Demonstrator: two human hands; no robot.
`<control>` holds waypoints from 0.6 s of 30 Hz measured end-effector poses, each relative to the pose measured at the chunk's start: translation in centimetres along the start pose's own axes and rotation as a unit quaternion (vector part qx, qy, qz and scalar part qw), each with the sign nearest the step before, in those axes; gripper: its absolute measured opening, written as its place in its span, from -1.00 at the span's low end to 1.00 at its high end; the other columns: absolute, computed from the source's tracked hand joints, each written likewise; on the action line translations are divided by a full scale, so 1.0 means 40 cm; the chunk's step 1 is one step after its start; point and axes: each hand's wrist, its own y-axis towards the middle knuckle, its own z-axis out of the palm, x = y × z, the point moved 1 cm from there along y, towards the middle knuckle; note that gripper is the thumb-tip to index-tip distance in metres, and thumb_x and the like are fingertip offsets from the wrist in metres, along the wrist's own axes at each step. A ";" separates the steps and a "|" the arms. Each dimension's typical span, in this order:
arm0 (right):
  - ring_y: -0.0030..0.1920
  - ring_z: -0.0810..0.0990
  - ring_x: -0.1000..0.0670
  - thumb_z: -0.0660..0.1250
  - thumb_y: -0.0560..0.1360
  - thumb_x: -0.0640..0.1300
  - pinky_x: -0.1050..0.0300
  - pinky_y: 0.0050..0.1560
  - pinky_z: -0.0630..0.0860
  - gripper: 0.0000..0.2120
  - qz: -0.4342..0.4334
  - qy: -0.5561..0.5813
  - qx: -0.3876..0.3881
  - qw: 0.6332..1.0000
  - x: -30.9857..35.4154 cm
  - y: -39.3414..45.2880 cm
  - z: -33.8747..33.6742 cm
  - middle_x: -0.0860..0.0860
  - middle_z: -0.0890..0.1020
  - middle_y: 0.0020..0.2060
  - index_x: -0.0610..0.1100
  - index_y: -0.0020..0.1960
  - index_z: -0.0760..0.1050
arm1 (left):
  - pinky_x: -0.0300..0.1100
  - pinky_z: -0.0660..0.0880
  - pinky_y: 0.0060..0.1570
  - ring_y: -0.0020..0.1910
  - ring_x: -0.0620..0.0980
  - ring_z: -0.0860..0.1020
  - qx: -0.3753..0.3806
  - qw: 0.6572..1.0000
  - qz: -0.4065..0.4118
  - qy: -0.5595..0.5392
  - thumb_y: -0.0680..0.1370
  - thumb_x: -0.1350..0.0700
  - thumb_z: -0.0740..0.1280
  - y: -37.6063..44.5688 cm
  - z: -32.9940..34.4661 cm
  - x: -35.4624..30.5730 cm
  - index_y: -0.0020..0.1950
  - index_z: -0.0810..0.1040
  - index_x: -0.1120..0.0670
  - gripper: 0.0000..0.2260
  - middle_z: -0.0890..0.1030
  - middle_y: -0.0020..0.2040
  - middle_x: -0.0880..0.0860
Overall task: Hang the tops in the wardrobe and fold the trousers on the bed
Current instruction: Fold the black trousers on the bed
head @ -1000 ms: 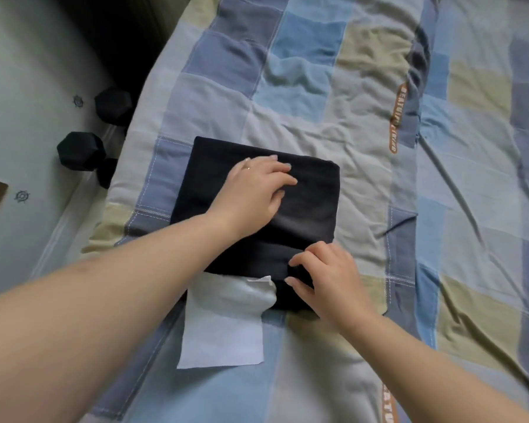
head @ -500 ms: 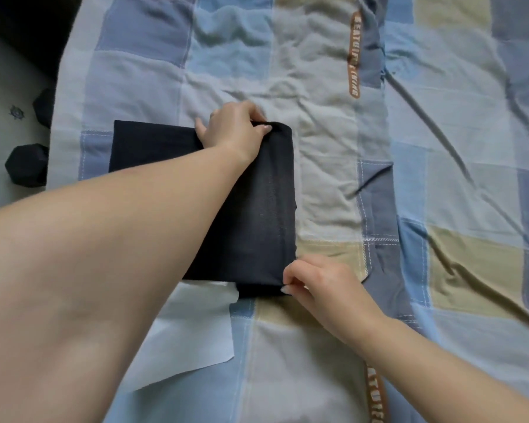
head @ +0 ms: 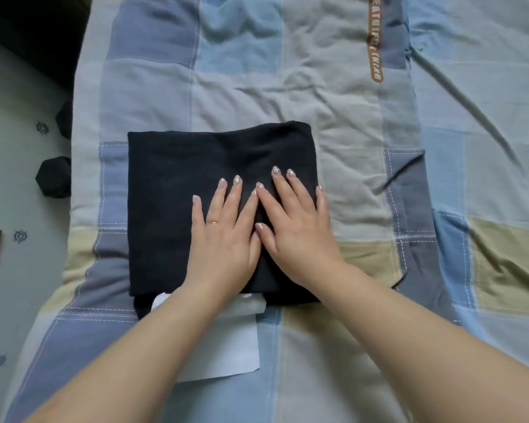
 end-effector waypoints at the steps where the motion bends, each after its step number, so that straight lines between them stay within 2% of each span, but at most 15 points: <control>1: 0.54 -0.14 0.00 0.04 0.57 0.16 -0.17 0.45 -0.20 -0.44 -0.006 -0.033 0.014 0.999 -0.003 0.006 0.025 0.00 -0.05 0.55 0.06 0.53 0.06 | 0.21 -0.05 0.45 0.55 0.14 0.05 0.009 1.000 -0.011 0.014 0.55 -0.13 -0.07 -0.004 0.018 0.025 0.53 0.20 0.03 -0.43 0.14 0.55 0.14; 4: 0.54 -0.15 0.02 -0.09 0.50 0.29 -0.21 0.45 -0.16 -0.35 0.012 -0.087 0.020 0.996 -0.051 0.009 0.066 0.00 -0.11 0.55 0.09 0.54 -0.01 | 0.19 -0.07 0.46 0.54 0.17 0.04 -0.004 0.999 -0.018 0.027 0.53 -0.23 -0.02 0.018 0.051 0.101 0.52 0.22 0.04 -0.38 0.12 0.55 0.17; 7: 0.54 -0.16 0.01 -0.15 0.50 0.29 -0.16 0.46 -0.12 -0.34 0.032 -0.113 0.023 0.993 -0.096 0.016 0.084 0.01 -0.14 0.55 0.07 0.54 -0.06 | 0.24 -0.02 0.44 0.53 0.19 0.08 -0.021 0.999 -0.033 0.035 0.53 -0.26 0.02 0.034 0.066 0.179 0.51 0.25 0.05 -0.37 0.14 0.55 0.19; 9: 0.54 -0.17 0.01 -0.14 0.51 0.28 -0.14 0.47 -0.10 -0.34 0.030 -0.111 0.024 0.993 -0.102 0.017 0.087 0.01 -0.15 0.55 0.06 0.55 -0.07 | 0.25 -0.06 0.43 0.54 0.14 0.03 -0.014 0.998 -0.054 0.041 0.54 -0.30 -0.03 0.027 0.069 0.213 0.54 0.17 0.02 -0.35 0.09 0.56 0.16; 10: 0.54 -0.17 0.01 -0.11 0.52 0.27 -0.12 0.48 -0.08 -0.34 0.023 -0.103 0.022 0.994 -0.096 0.016 0.085 0.01 -0.14 0.55 0.04 0.55 -0.06 | 0.25 -0.08 0.43 0.55 0.10 -0.02 -0.011 0.996 -0.076 0.035 0.55 -0.32 -0.04 0.018 0.067 0.228 0.55 0.12 0.00 -0.35 0.04 0.57 0.14; 12: 0.54 -0.07 -0.02 0.11 0.53 0.21 -0.05 0.49 -0.01 -0.33 0.024 -0.035 -0.002 0.999 -0.090 0.007 0.070 -0.04 -0.04 0.55 -0.02 0.54 0.02 | 0.23 -0.02 0.43 0.56 0.08 -0.07 -0.021 0.993 -0.113 -0.011 0.56 -0.30 0.02 -0.005 0.058 0.248 0.56 0.08 0.00 -0.35 -0.01 0.58 0.11; 14: 0.47 0.17 -0.04 0.33 0.49 0.08 0.05 0.45 0.16 -0.30 0.108 0.122 -0.053 0.985 -0.102 -0.013 0.042 -0.09 0.16 0.50 -0.05 0.52 0.11 | 0.15 0.10 0.43 0.55 0.10 -0.02 -0.059 0.983 -0.140 -0.106 0.54 -0.24 0.19 -0.028 0.046 0.256 0.55 0.11 0.03 -0.33 0.03 0.57 0.13; 16: 0.21 0.46 0.06 0.40 0.46 0.02 0.18 0.22 0.38 -0.34 0.216 0.254 -0.071 0.940 -0.115 -0.033 0.019 -0.02 0.42 0.29 -0.03 0.48 0.22 | -0.01 0.17 0.41 0.49 0.09 0.13 -0.093 0.942 -0.221 -0.233 0.48 -0.16 0.36 -0.049 0.030 0.265 0.53 0.14 0.03 -0.28 0.16 0.51 0.13; 18: -0.06 0.55 0.17 0.41 0.45 0.04 0.27 -0.02 0.40 -0.51 0.290 0.331 -0.030 0.897 -0.114 -0.035 0.009 0.08 0.57 0.05 -0.01 0.33 0.40 | -0.17 0.31 0.27 0.35 0.02 0.36 -0.096 0.872 -0.321 -0.357 0.44 -0.12 0.44 -0.055 0.020 0.279 0.40 0.32 0.00 -0.40 0.40 0.32 0.01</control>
